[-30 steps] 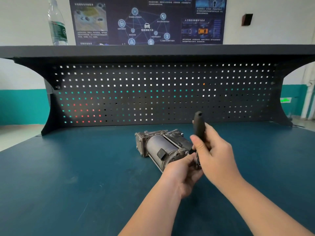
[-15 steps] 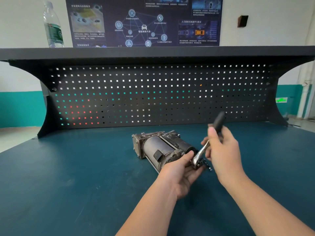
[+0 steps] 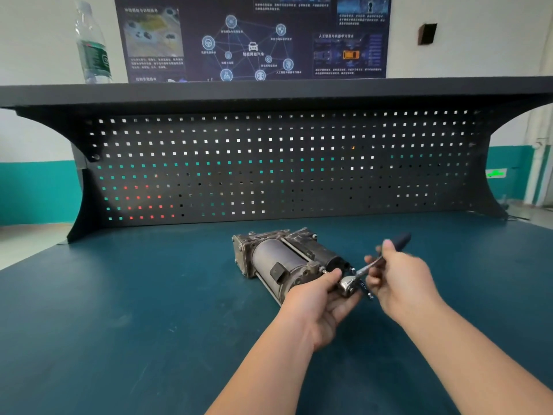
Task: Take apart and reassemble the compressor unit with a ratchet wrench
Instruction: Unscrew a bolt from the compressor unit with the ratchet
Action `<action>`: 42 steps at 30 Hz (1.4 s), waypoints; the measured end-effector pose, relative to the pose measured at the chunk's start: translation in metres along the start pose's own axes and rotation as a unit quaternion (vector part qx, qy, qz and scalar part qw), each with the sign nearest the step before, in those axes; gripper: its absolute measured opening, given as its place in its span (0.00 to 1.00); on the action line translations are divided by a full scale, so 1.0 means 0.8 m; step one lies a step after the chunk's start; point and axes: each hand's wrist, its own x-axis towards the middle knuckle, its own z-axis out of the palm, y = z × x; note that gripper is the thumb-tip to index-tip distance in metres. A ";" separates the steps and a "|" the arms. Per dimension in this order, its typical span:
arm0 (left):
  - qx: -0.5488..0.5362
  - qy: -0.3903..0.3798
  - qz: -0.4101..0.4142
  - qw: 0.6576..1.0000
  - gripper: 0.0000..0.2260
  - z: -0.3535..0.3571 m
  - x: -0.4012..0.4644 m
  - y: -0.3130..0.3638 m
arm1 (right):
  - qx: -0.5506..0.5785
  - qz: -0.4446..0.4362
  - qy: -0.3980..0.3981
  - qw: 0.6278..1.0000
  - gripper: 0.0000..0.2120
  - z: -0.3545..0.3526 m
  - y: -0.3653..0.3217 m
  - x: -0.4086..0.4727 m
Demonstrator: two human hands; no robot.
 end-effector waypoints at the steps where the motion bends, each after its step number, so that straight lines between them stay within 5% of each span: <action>1: 0.001 -0.002 -0.001 1.000 0.07 -0.001 0.000 0.000 | -0.072 -0.100 -0.015 0.992 0.10 0.003 -0.001 -0.006; 3: -0.001 -0.005 -0.002 1.000 0.06 -0.002 -0.001 0.001 | -0.238 -0.288 -0.064 0.925 0.05 0.008 -0.004 -0.024; 5: -0.009 -0.009 -0.008 1.000 0.05 -0.002 -0.002 0.002 | -0.328 -0.387 -0.118 0.854 0.02 0.011 -0.003 -0.035; 8: -0.014 -0.002 -0.004 1.000 0.06 -0.002 -0.001 0.001 | -0.333 -0.396 -0.098 0.850 0.02 0.010 0.002 -0.033; 10: -0.011 0.001 0.000 1.000 0.07 -0.002 0.000 0.000 | -0.265 -0.306 -0.031 0.914 0.06 0.008 0.004 -0.016; 12: -0.007 0.003 0.001 1.000 0.05 -0.001 0.000 -0.001 | -0.103 -0.098 0.024 0.990 0.11 0.002 0.003 0.002; 14: -0.002 0.007 0.001 1.000 0.05 -0.001 0.001 -0.001 | 0.042 0.089 0.034 0.995 0.12 -0.006 0.008 0.010; 16: -0.001 0.007 0.000 1.000 0.05 -0.001 0.001 -0.002 | 0.082 0.123 0.035 0.988 0.12 -0.007 0.010 0.010; 19: 0.007 0.012 0.006 1.000 0.08 -0.001 0.001 -0.002 | -0.026 -0.096 0.000 0.995 0.10 0.004 0.005 -0.003; 22: 0.002 0.004 0.014 1.000 0.06 -0.002 0.002 -0.002 | -0.246 -0.355 -0.097 0.897 0.02 0.011 0.000 -0.032; 25: 0.007 0.000 0.011 1.000 0.06 -0.003 0.000 -0.002 | -0.324 -0.431 -0.142 0.830 0.05 0.013 0.011 -0.042; 28: -0.001 0.002 0.012 1.000 0.05 -0.002 0.000 -0.002 | -0.250 -0.343 -0.039 0.905 0.06 0.013 0.010 -0.026; 30: -0.004 0.001 0.005 1.000 0.05 0.000 -0.001 -0.001 | -0.103 -0.155 0.018 0.982 0.10 0.007 0.005 -0.008; 32: -0.006 -0.001 0.003 1.000 0.06 0.000 -0.001 -0.002 | 0.049 0.041 0.034 0.997 0.12 0.000 0.006 0.003; 34: -0.003 0.000 0.003 1.000 0.07 0.000 -0.001 -0.002 | 0.090 0.088 0.043 0.991 0.13 -0.001 0.007 0.003; 37: 0.003 0.004 0.005 1.000 0.06 0.001 -0.001 -0.002 | -0.100 -0.170 -0.007 0.980 0.09 0.006 0.005 -0.012; 39: 0.020 -0.002 0.004 1.000 0.05 -0.001 -0.001 0.000 | -0.282 -0.383 -0.099 0.874 0.03 0.010 0.003 -0.032; 41: 0.049 -0.011 0.002 0.999 0.06 -0.003 -0.002 0.003 | -0.381 -0.474 -0.168 0.776 0.05 0.011 0.012 -0.043; 42: 0.058 -0.012 0.002 0.998 0.08 -0.005 -0.001 0.004 | -0.393 -0.487 -0.173 0.761 0.06 0.012 0.017 -0.046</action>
